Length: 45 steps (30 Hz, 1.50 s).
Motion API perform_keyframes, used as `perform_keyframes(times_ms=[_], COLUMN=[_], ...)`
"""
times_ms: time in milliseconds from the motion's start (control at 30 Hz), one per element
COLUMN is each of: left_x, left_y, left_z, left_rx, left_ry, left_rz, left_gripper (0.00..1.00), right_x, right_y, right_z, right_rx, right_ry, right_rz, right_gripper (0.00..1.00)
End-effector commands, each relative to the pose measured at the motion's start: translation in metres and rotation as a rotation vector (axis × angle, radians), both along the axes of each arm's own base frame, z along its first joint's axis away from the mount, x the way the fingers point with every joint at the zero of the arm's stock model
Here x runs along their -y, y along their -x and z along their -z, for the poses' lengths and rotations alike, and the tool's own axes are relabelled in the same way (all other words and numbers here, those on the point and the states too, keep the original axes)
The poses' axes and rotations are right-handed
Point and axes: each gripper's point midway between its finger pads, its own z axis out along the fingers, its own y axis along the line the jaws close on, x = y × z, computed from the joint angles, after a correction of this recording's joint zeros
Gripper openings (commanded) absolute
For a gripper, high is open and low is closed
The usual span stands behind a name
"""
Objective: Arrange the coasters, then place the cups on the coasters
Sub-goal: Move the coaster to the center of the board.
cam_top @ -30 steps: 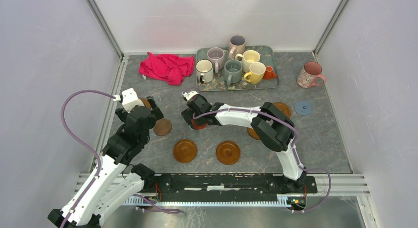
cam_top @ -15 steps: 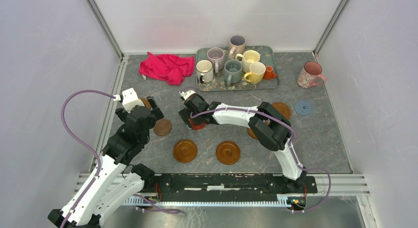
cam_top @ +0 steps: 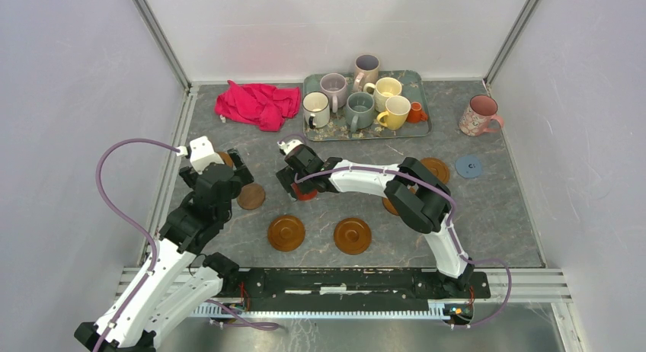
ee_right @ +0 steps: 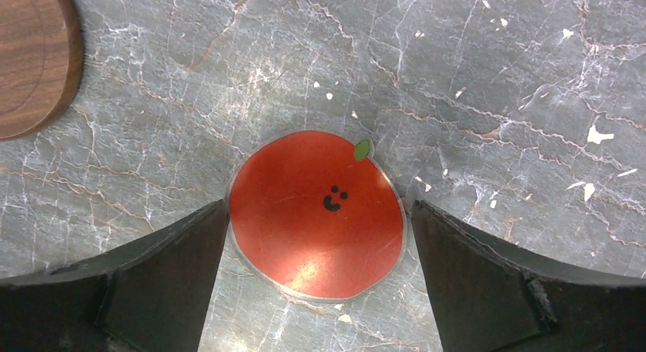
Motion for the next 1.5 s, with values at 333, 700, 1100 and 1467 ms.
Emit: perform_keyframes(times_ms=[333, 700, 1100, 1467], left_x=[0.002, 0.004, 0.037, 0.1], left_y=[-0.004, -0.004, -0.016, -0.031], left_z=[-0.008, -0.012, -0.026, -0.009], left_rx=[0.045, 0.059, 0.074, -0.005], left_ry=[0.04, 0.052, 0.107, 0.134], left_rz=[-0.007, 0.005, 0.163, 0.463], left_gripper=[1.0, 1.0, 1.0, 1.0], right_x=[-0.005, 0.001, 0.109, 0.276], right_y=[0.009, -0.003, -0.031, -0.032], right_z=[-0.028, -0.058, -0.098, -0.096], right_rx=[-0.035, -0.005, 0.072, 0.128], right_ry=[-0.027, -0.069, -0.066, 0.021], right_rz=[-0.052, -0.038, 0.205, 0.607], right_gripper=[0.98, 0.98, 0.98, 0.98])
